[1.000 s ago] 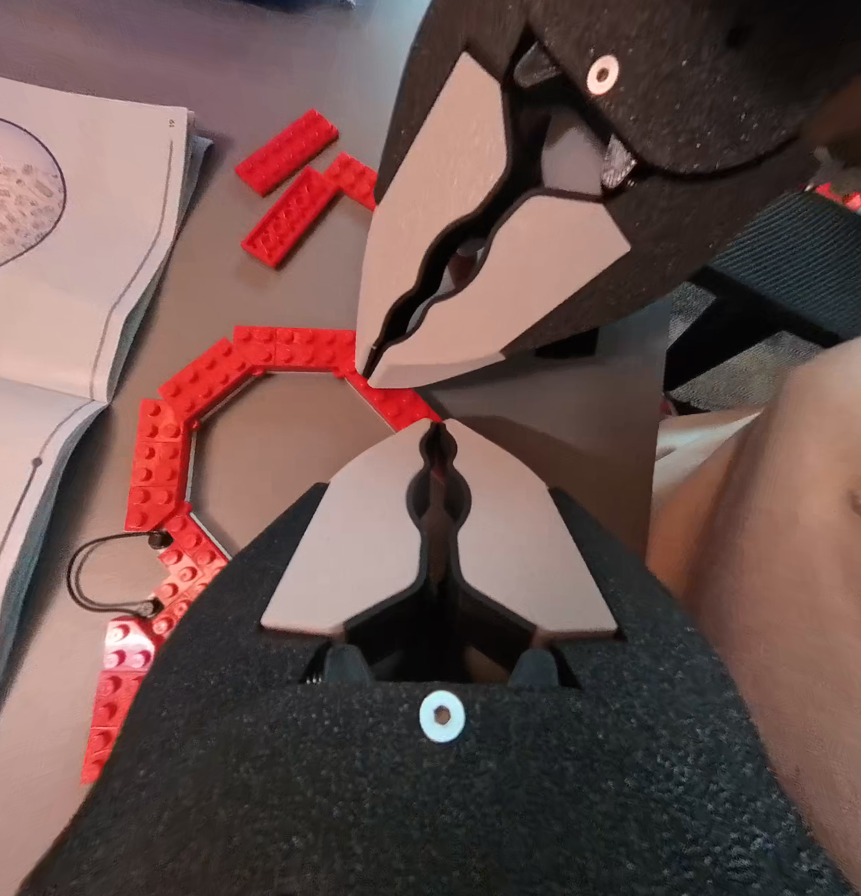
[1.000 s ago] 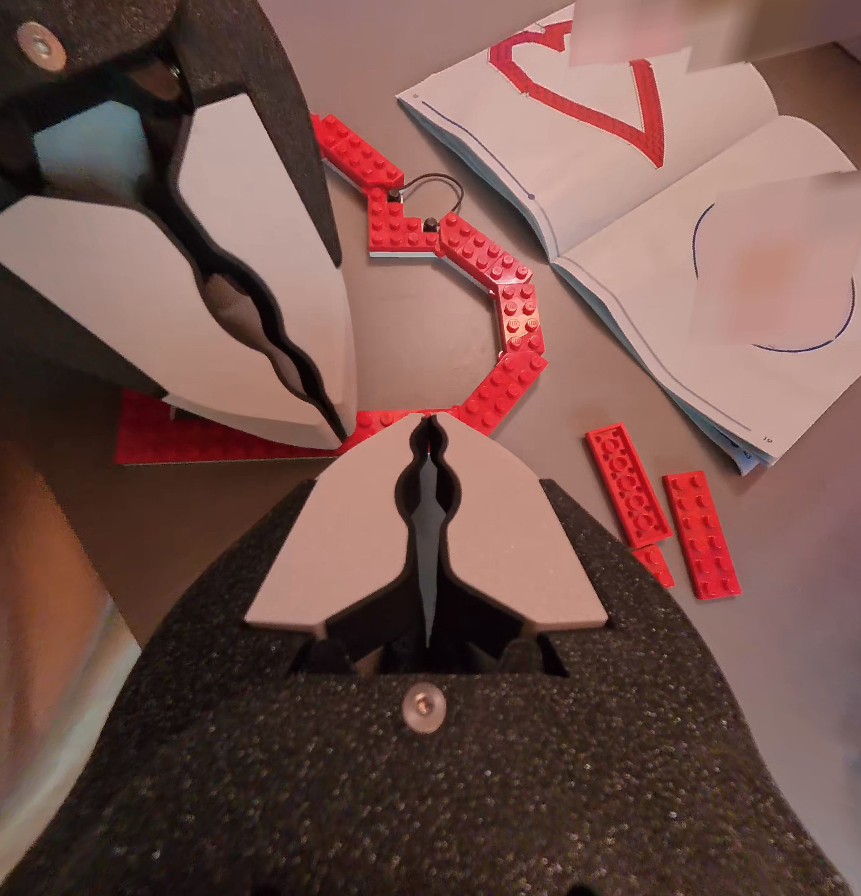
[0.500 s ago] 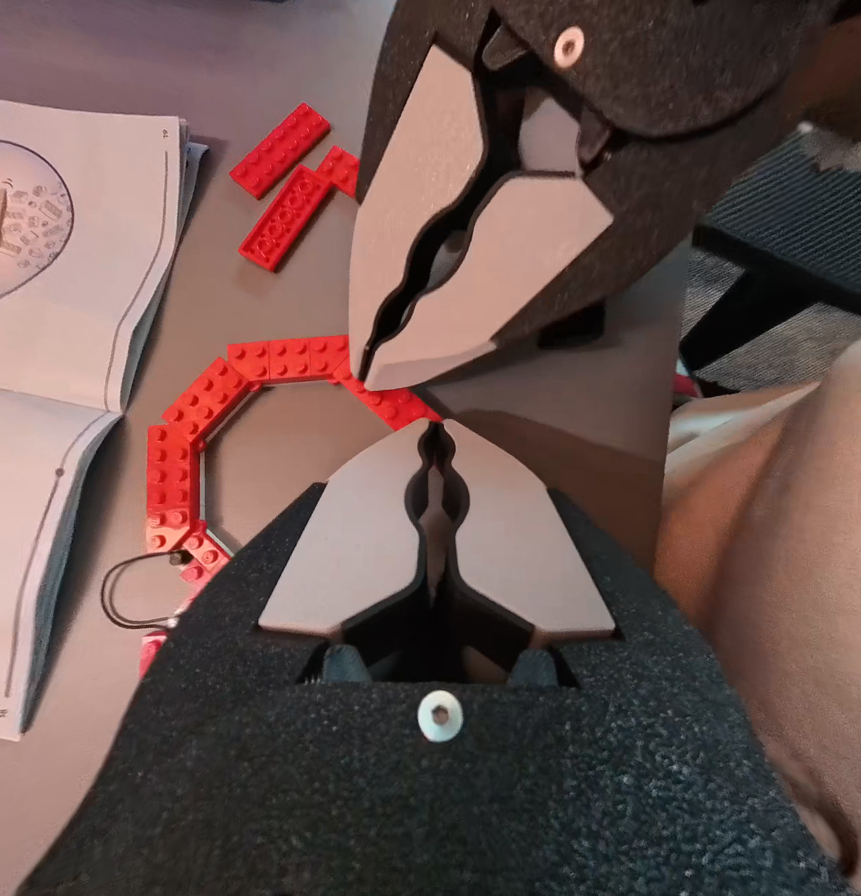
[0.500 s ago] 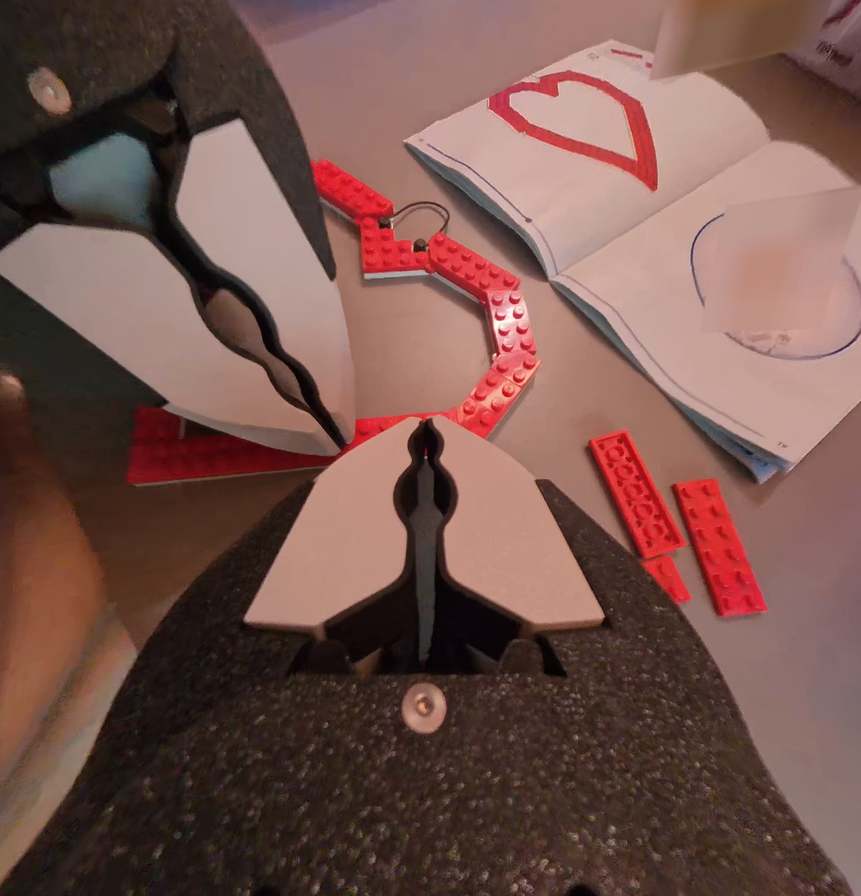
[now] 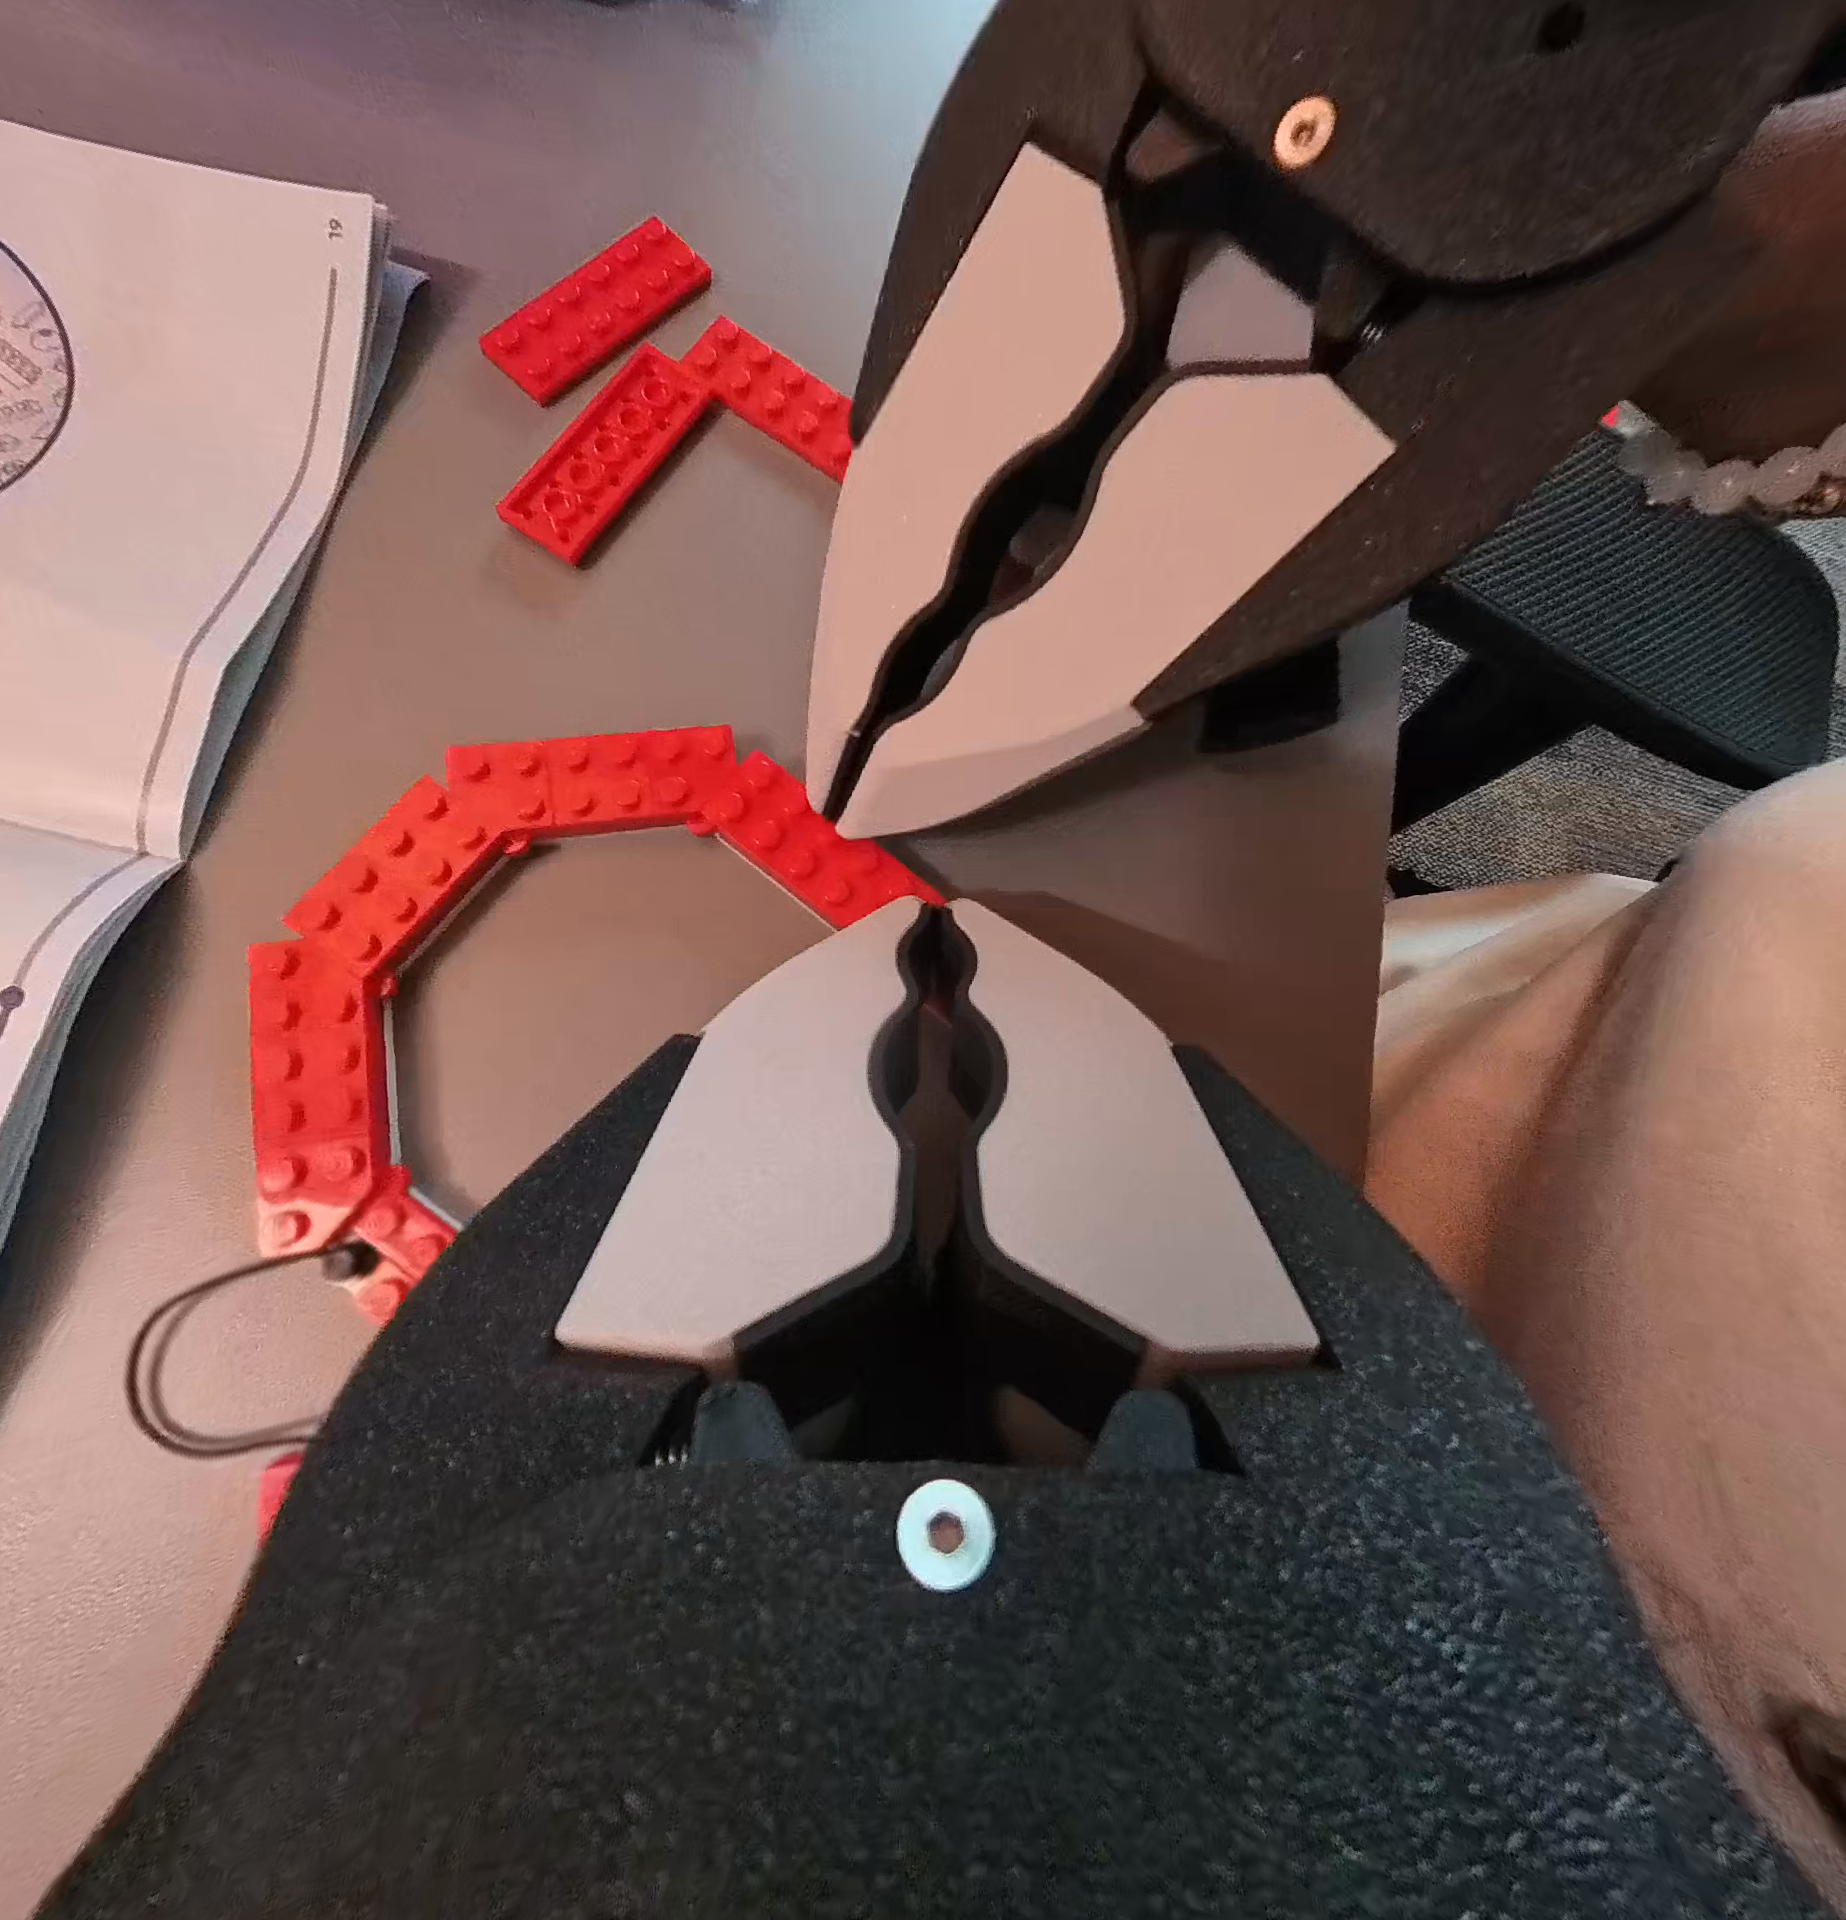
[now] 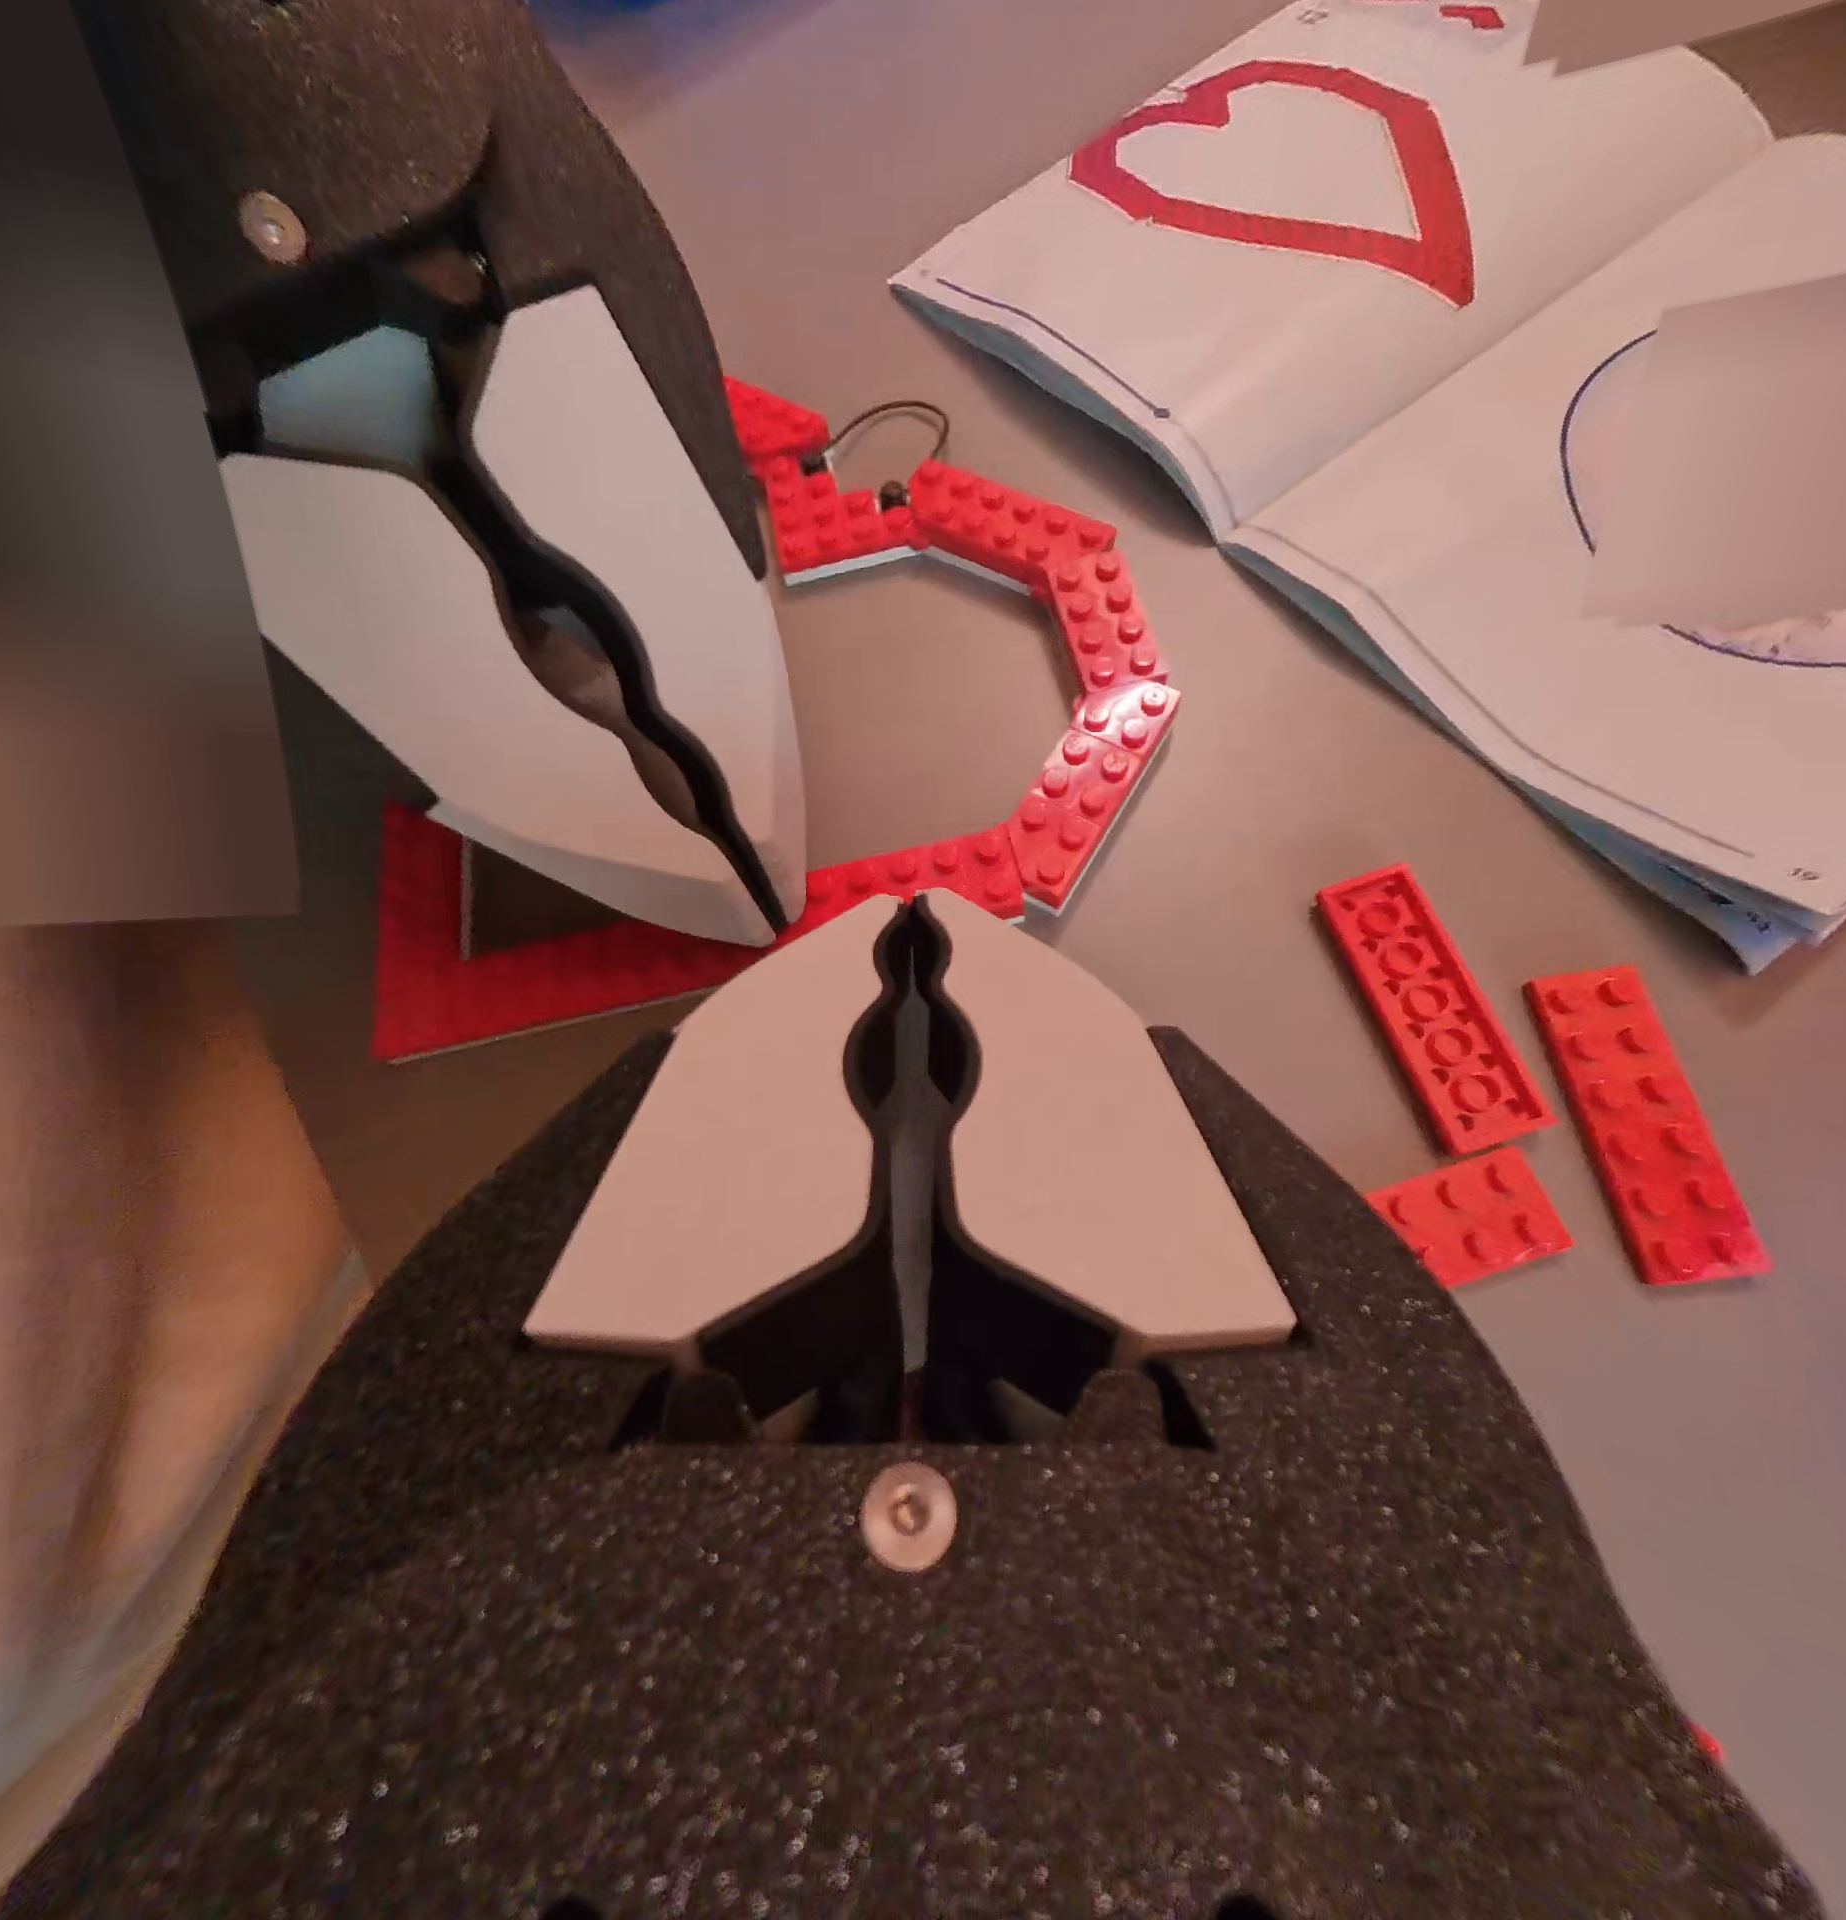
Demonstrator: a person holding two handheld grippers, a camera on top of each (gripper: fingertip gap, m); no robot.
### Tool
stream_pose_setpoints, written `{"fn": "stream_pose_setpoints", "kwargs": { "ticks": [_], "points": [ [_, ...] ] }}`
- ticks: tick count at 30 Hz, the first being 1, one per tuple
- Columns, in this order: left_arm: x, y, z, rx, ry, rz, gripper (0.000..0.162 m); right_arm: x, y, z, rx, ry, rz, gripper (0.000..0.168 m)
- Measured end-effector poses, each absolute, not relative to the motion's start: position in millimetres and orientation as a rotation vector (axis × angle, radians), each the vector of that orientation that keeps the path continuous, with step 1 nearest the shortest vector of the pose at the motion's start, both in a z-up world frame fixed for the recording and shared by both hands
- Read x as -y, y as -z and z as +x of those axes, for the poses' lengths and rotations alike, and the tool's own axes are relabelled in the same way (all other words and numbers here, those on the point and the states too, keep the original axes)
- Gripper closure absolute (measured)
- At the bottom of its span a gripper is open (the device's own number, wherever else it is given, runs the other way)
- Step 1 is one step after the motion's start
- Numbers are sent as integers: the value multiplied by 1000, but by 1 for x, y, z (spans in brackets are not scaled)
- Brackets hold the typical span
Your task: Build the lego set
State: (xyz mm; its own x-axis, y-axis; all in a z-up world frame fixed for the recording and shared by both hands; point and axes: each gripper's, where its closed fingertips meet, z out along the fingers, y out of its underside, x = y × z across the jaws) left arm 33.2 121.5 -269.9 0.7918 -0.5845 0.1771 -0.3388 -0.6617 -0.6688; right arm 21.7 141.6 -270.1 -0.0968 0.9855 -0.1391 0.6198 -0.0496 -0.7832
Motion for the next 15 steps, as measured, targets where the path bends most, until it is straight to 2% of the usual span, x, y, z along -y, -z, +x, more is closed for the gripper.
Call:
{"fn": "stream_pose_setpoints", "kwargs": {
  "ticks": [8,15],
  "points": [
    [-121,271,33,-682,606,-2335,161,-141,273,22,1835,-909,-1859,167],
    [-123,270,33,-694,496,-2306,162,-142,272,20,1838,-751,-1813,168]
  ]
}}
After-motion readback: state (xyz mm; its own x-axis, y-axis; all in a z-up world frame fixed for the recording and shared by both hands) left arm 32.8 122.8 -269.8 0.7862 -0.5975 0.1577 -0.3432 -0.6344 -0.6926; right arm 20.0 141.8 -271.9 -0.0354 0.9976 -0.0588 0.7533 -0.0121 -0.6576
